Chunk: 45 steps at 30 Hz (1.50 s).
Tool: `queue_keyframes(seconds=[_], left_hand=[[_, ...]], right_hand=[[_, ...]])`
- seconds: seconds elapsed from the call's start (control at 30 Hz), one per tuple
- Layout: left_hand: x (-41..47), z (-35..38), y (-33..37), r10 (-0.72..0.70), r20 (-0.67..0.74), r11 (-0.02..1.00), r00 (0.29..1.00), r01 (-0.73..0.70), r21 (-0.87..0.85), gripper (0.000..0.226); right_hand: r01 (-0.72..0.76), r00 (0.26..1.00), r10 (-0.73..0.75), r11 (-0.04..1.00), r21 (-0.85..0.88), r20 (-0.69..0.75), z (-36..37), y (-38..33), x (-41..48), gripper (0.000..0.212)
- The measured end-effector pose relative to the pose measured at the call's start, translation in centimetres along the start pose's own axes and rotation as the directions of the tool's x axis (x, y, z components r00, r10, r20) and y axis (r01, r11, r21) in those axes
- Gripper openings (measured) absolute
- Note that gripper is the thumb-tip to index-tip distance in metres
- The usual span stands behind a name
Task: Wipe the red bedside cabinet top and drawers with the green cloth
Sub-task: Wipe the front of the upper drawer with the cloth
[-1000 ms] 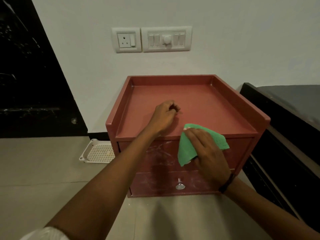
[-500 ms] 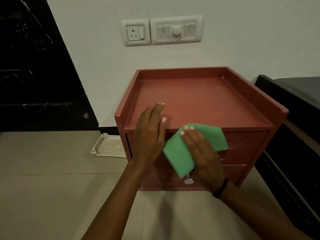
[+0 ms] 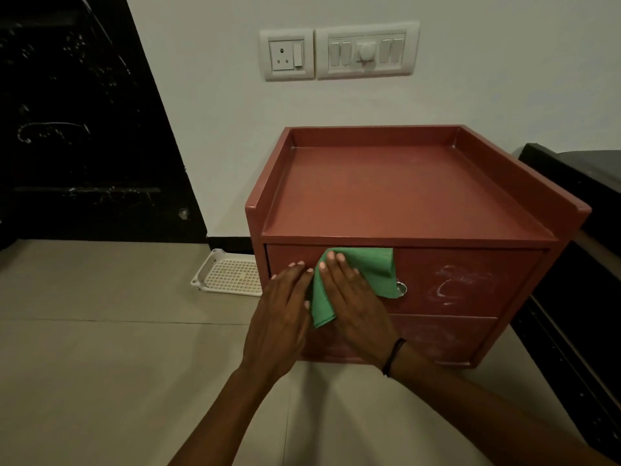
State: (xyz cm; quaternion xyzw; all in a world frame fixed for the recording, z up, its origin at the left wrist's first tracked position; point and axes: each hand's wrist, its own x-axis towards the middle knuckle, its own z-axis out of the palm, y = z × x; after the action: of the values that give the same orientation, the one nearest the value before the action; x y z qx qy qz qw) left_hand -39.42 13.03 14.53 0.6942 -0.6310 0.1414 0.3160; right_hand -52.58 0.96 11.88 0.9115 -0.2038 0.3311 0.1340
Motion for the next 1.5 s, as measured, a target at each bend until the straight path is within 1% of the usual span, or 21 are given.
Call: queue_keyframes(seconds=[0.1, 0.17, 0.2, 0.27, 0.33, 0.4, 0.47, 0.53, 0.6, 0.67, 0.7, 0.8, 0.9, 1.0, 1.07, 1.13, 1.2, 1.27, 1.33, 1.4, 1.5], left_hand=[[-0.3, -0.3, -0.4, -0.105, -0.072, 0.993, 0.992, 0.100, -0.068, 0.045], [-0.1, -0.6, -0.5, -0.123, -0.094, 0.991, 0.988, 0.117, -0.066, 0.042], [0.1, -0.7, -0.6, -0.103, -0.103, 0.994, 0.989, 0.100, -0.041, 0.042], [0.7, -0.8, -0.8, -0.049, -0.117, 0.998, 0.992, 0.053, 0.037, 0.046], [1.5, -1.0, -0.9, -0.027, -0.125, 0.993, 0.992, 0.041, 0.112, 0.058], [2.3, -1.4, -1.2, -0.008, -0.116, 0.987, 0.993, 0.027, 0.161, 0.067], [3.2, -2.1, -1.6, 0.015, -0.093, 0.988, 0.996, 0.000, 0.157, 0.073], [4.0, -2.8, -1.9, 0.018, -0.076, 0.994, 0.997, -0.010, 0.108, 0.072], [4.5, -3.3, -2.0, 0.007, -0.072, 0.999, 0.997, -0.004, 0.046, 0.065], [4.6, -3.7, -2.2, 0.002, -0.061, 1.000, 0.998, -0.002, 0.001, 0.061], [4.5, -3.9, -2.3, 0.003, -0.056, 1.000, 0.998, -0.004, -0.010, 0.061], [4.4, -4.1, -2.5, 0.011, -0.048, 1.000, 0.999, -0.012, -0.023, 0.062], [4.2, -4.0, -1.9, 0.010, -0.052, 1.000, 0.999, -0.011, -0.029, 0.073], [4.0, -3.4, -1.3, -0.013, -0.064, 1.000, 0.998, 0.013, -0.005, 0.085], [3.9, -2.8, -0.9, -0.032, -0.071, 0.999, 0.997, 0.033, 0.010, 0.087], [3.7, -2.2, -0.6, -0.041, -0.077, 0.999, 0.996, 0.043, 0.023, 0.088], [3.3, -1.6, -0.6, -0.029, -0.080, 0.998, 0.996, 0.033, 0.053, 0.087], [3.1, -1.3, -0.8, -0.013, -0.089, 0.997, 0.996, 0.020, 0.080, 0.086], [3.2, -1.2, -0.8, -0.017, -0.094, 0.995, 0.995, 0.025, 0.093, 0.086], [3.1, -1.3, -0.7, -0.025, -0.083, 0.994, 0.996, 0.033, 0.100, 0.087], [3.1, -1.8, -0.9, -0.017, -0.064, 0.993, 0.998, 0.024, 0.119, 0.088]], right_hand=[[0.142, 0.989, -0.139, 0.988, -0.055, 0.058, 0.6, -0.3, 1.4, 0.067], [0.192, 0.980, -0.183, 0.973, -0.126, 0.085, 0.6, 0.0, 2.1, 0.068], [0.193, 0.980, -0.182, 0.968, -0.162, 0.082, 0.6, 0.2, 2.1, 0.069], [0.140, 0.989, -0.127, 0.966, -0.218, 0.075, 0.3, 0.3, 1.2, 0.066], [0.079, 0.995, -0.061, 0.965, -0.251, 0.080, -0.2, 1.1, -0.7, 0.059], [0.055, 0.992, -0.021, 0.958, -0.282, 0.125, -0.6, 2.4, -3.0, 0.058], [0.055, 0.991, -0.013, 0.949, -0.310, 0.137, -0.9, 3.0, -3.8, 0.060], [0.065, 0.993, -0.034, 0.955, -0.288, 0.112, -0.5, 2.0, -2.0, 0.065], [0.180, 0.982, -0.159, 0.955, -0.238, 0.103, 0.4, -0.3, 1.1, 0.065], [0.323, 0.944, -0.303, 0.928, -0.187, 0.128, 1.2, -2.3, 3.9, 0.058], [0.360, 0.931, -0.337, 0.911, -0.199, 0.139, 1.5, -2.6, 4.6, 0.056], [0.372, 0.927, -0.337, 0.886, -0.278, 0.166, 2.1, -1.4, 3.2, 0.061], [0.381, 0.915, -0.299, 0.862, -0.335, 0.270, 2.4, 1.3, -3.1, 0.066], [0.361, 0.903, -0.218, 0.852, -0.380, 0.370, 1.9, 3.3, -7.3, 0.082], [0.343, 0.912, -0.204, 0.853, -0.393, 0.355, 2.0, 3.6, -7.1, 0.081], [0.337, 0.931, -0.242, 0.858, -0.386, 0.275, 2.2, 3.0, -5.1, 0.068], [0.262, 0.960, -0.206, 0.902, -0.343, 0.191, 2.0, 2.0, -2.4, 0.058], [0.158, 0.985, -0.129, 0.934, -0.320, 0.110, 1.7, 0.9, -0.5, 0.059], [0.096, 0.995, -0.080, 0.942, -0.322, 0.063, 1.9, 0.4, -0.8, 0.060], [0.059, 0.996, -0.036, 0.948, -0.313, 0.080, 2.3, 0.8, -3.3, 0.065], [0.030, 0.983, 0.016, 0.968, -0.248, 0.182, 2.9, 1.8, -8.1, 0.070]])
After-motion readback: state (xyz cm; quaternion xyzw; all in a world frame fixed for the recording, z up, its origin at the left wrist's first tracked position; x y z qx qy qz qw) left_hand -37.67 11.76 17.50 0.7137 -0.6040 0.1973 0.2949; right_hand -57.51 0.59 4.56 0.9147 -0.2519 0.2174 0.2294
